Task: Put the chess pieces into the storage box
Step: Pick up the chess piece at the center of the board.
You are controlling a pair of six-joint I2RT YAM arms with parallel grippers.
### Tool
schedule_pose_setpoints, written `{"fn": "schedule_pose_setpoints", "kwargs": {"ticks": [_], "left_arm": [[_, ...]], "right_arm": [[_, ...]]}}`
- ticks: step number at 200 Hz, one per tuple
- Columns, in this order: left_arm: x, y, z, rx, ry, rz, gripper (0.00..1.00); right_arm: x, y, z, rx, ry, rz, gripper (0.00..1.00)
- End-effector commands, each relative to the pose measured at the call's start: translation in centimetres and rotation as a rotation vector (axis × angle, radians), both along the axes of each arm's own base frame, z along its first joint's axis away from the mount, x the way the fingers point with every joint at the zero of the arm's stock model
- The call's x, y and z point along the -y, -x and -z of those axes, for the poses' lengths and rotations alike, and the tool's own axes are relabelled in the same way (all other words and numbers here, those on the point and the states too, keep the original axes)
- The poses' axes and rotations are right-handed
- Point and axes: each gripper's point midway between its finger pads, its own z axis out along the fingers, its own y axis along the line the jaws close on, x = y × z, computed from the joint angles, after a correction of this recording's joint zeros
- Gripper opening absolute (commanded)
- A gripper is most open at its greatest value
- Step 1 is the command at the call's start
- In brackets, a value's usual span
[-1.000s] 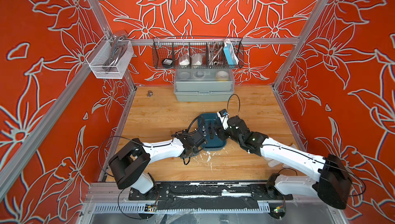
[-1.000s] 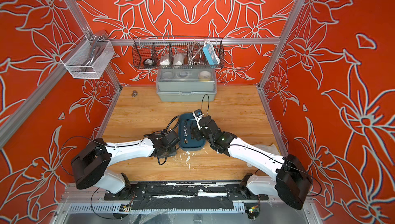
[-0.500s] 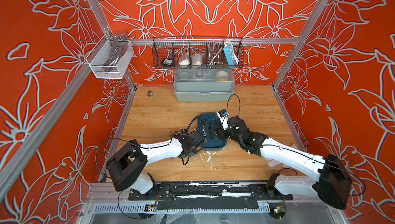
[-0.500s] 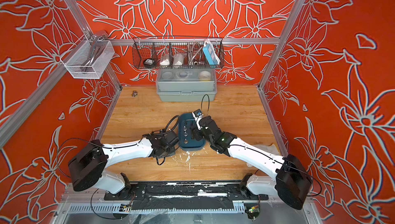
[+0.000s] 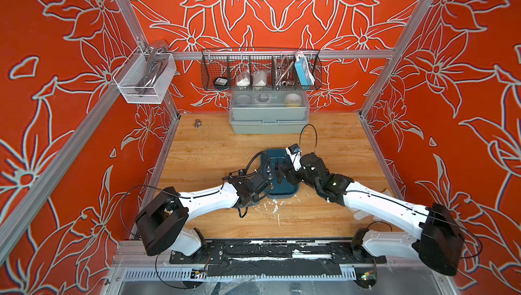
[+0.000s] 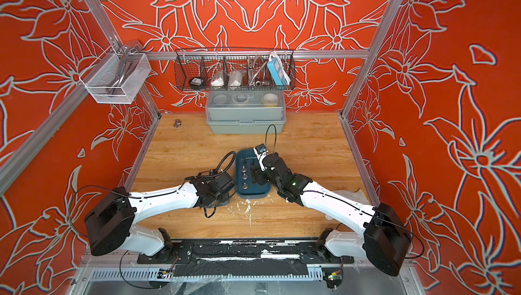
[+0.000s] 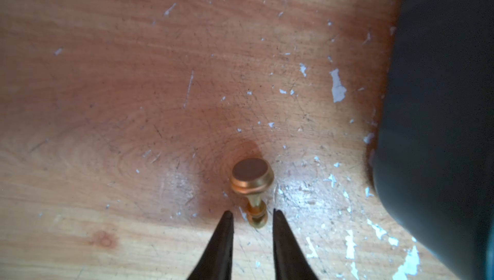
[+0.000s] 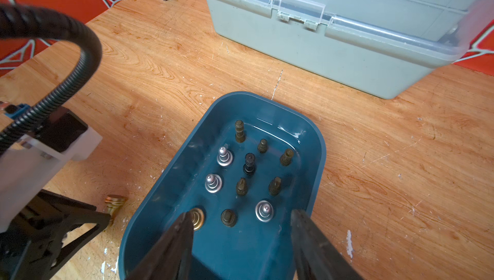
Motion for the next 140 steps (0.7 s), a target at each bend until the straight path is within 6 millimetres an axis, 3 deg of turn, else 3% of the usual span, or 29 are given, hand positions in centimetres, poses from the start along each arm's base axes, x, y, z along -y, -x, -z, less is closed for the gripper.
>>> {"fn": "schedule_pose_setpoints", "kwargs": {"ticks": [1, 75, 140], "left_arm": [[-0.7, 1.1, 1.3, -0.043, -0.019, -0.011, 0.27], [0.0, 0.5, 2.2, -0.046, -0.028, 0.014, 0.25], [-0.5, 0.5, 2.8, -0.042, -0.062, 0.016, 0.24]], "right_arm": [[-0.2, 0.2, -0.3, 0.013, -0.013, -0.017, 0.62], [-0.3, 0.3, -0.2, 0.010, -0.015, -0.023, 0.62], [-0.6, 0.4, 0.0, 0.003, -0.015, -0.040, 0.62]]}}
